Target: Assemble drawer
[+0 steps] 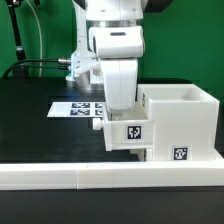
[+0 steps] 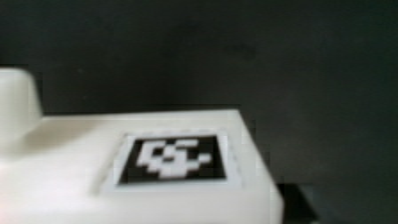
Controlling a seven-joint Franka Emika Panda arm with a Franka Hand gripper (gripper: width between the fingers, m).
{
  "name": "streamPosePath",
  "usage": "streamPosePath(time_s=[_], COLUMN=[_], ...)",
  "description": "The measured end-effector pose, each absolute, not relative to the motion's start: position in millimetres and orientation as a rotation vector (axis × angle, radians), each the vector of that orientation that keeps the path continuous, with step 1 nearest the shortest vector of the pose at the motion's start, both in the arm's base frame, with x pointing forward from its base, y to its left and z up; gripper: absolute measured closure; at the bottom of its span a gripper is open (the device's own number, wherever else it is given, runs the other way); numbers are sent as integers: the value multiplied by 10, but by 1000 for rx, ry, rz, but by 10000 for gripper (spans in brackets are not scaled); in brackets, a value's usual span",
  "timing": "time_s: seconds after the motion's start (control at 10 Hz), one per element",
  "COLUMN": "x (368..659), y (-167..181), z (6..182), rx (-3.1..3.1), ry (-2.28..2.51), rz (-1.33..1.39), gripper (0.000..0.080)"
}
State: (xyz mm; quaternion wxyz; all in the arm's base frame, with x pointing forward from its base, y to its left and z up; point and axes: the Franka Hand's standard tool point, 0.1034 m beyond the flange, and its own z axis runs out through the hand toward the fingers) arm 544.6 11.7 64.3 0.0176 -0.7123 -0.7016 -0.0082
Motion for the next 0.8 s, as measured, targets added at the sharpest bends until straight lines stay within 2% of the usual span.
streamPosePath(time_s=[0.1,0.2,0.3,0.4,0.5,0.6,0.8], x=[5446,5439,5434,5433,5431,5411,5341], y=[100,67,20,-54,-167,-310,-585], z=[718,796,889,996,1093,1132,1077], rx=[-2212,-2211,-2211,-2214,-2212,-2193,-2184], ry=[-2182,-2178,-2174,-2175,-2182,-2195,-2180], rz=[-14,5,27,41,51,67,88], gripper=[403,267,267,171,156,156,151])
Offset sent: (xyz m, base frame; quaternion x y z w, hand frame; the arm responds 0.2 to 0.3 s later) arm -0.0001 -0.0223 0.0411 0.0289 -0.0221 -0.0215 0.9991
